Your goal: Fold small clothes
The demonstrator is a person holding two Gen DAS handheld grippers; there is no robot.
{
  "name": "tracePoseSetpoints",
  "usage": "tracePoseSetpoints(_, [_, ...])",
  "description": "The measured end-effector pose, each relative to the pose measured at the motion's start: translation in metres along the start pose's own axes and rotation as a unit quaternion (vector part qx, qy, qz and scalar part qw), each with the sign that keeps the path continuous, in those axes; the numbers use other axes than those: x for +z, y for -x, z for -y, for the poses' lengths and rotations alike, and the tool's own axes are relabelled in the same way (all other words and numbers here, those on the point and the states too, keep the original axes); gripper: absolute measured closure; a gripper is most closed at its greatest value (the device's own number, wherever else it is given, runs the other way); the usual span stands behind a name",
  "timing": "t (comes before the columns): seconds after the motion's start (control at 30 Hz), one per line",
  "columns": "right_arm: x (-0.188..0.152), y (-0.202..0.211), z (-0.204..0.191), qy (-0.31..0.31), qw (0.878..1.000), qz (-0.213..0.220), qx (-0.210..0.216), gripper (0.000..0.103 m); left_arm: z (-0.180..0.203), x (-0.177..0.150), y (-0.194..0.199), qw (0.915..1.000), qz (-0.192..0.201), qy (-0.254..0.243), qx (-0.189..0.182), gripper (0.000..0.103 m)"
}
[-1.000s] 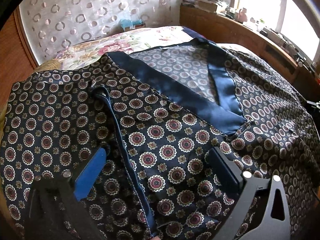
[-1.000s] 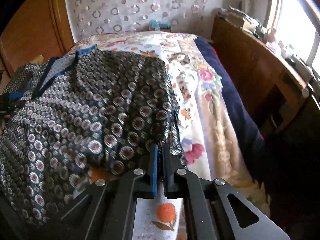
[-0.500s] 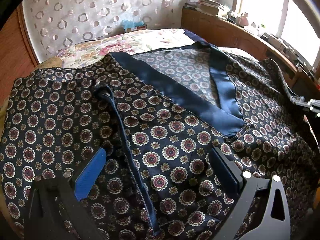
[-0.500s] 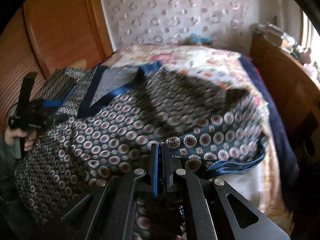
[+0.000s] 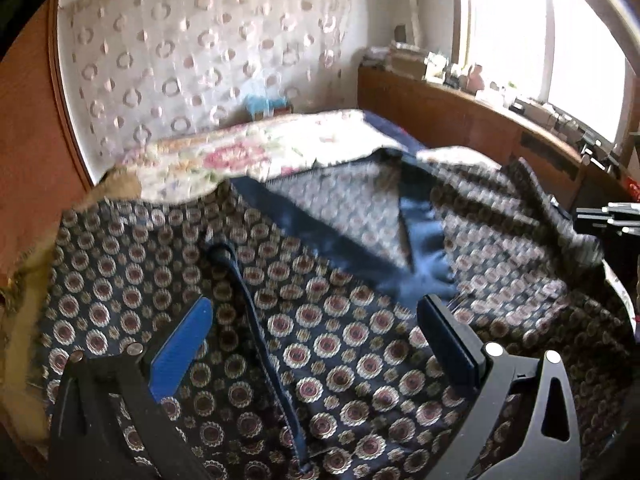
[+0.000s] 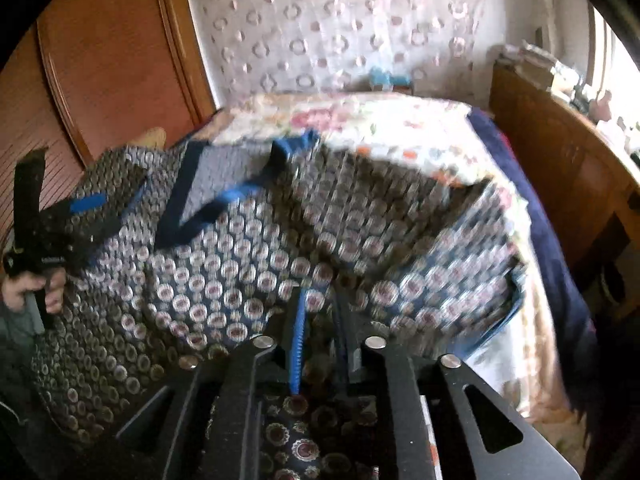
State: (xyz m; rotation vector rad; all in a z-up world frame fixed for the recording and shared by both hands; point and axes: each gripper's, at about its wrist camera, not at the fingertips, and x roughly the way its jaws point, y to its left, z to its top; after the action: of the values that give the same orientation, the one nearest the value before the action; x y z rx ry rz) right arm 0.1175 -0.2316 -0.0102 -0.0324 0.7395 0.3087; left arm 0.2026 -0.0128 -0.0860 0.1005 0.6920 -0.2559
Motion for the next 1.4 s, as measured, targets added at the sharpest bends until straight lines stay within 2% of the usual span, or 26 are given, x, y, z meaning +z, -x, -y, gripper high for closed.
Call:
tracePoseSetpoints(0.07, [0.006,0.012,0.005,-0.001,1.000,0.017,-0.017,0.059,0.003,0.002,0.008,0.9997,0.023,-0.002,0.001,0.001])
tracePoseSetpoints(0.1, [0.007,0.017,0.009,-0.002,0.999,0.023,-0.029,0.057,0.003,0.002,0.010,0.9996,0.028,-0.003,0.000,0.001])
tracePoseSetpoints(0.2, [0.007,0.023,0.029,-0.016,0.997,0.028,-0.072,0.057,0.006,0.001,0.012,0.9995,0.031,-0.004,-0.007,0.001])
tracePoseSetpoints(0.3, [0.000,0.019,0.049,-0.040,0.993,0.015,-0.108,0.057,0.010,0.000,0.011,0.9995,0.026,-0.011,-0.010,0.001])
tracePoseSetpoints(0.4, [-0.009,0.002,0.066,-0.073,0.990,-0.008,-0.117,0.057,0.014,-0.001,0.011,0.9995,0.027,-0.015,-0.012,0.001])
tracePoseSetpoints(0.6, [-0.020,-0.035,0.079,-0.099,0.988,-0.062,-0.105,0.057,0.013,-0.004,0.012,0.9993,0.029,-0.016,-0.016,0.001])
tracePoseSetpoints(0.77, [-0.017,-0.046,0.077,-0.085,0.987,-0.070,-0.119,0.057,0.009,-0.006,0.012,0.9995,0.027,-0.008,-0.016,0.001])
tracePoseSetpoints(0.8, [-0.015,-0.048,0.074,-0.078,0.987,-0.070,-0.122,0.061,0.009,-0.006,0.012,0.9995,0.027,-0.008,-0.016,0.001])
tracePoseSetpoints(0.83, [-0.018,-0.040,0.082,-0.072,0.988,-0.068,-0.118,0.066,0.009,-0.006,0.013,0.9995,0.027,-0.008,-0.016,0.001])
tracePoseSetpoints(0.87, [-0.017,-0.043,0.081,-0.068,0.989,-0.068,-0.114,0.082,0.008,-0.006,0.013,0.9994,0.028,-0.008,-0.016,0.001])
tracePoseSetpoints(0.9, [-0.015,-0.045,0.080,-0.062,0.989,-0.067,-0.113,0.093,0.008,-0.006,0.013,0.9994,0.028,-0.008,-0.016,0.001])
tracePoseSetpoints(0.93, [-0.013,-0.046,0.078,-0.058,0.990,-0.067,-0.112,0.099,0.007,-0.006,0.013,0.9994,0.029,-0.008,-0.016,0.001])
tracePoseSetpoints(1.03, [-0.006,-0.047,0.072,-0.050,0.994,-0.046,-0.088,0.099,0.005,-0.007,0.013,0.9995,0.030,-0.004,-0.013,0.001])
tracePoseSetpoints(1.2, [0.027,-0.039,0.037,-0.023,0.999,0.005,-0.036,0.100,-0.001,-0.007,0.015,0.9995,0.030,0.004,-0.005,0.001])
tracePoseSetpoints(1.37, [0.052,-0.049,0.001,0.018,1.000,0.020,0.006,0.099,-0.004,-0.005,0.015,0.9996,0.028,0.009,0.003,0.001])
tracePoseSetpoints(1.4, [0.056,-0.051,-0.004,0.021,0.999,0.021,0.015,0.096,-0.004,-0.005,0.015,0.9996,0.028,0.010,0.005,0.001])
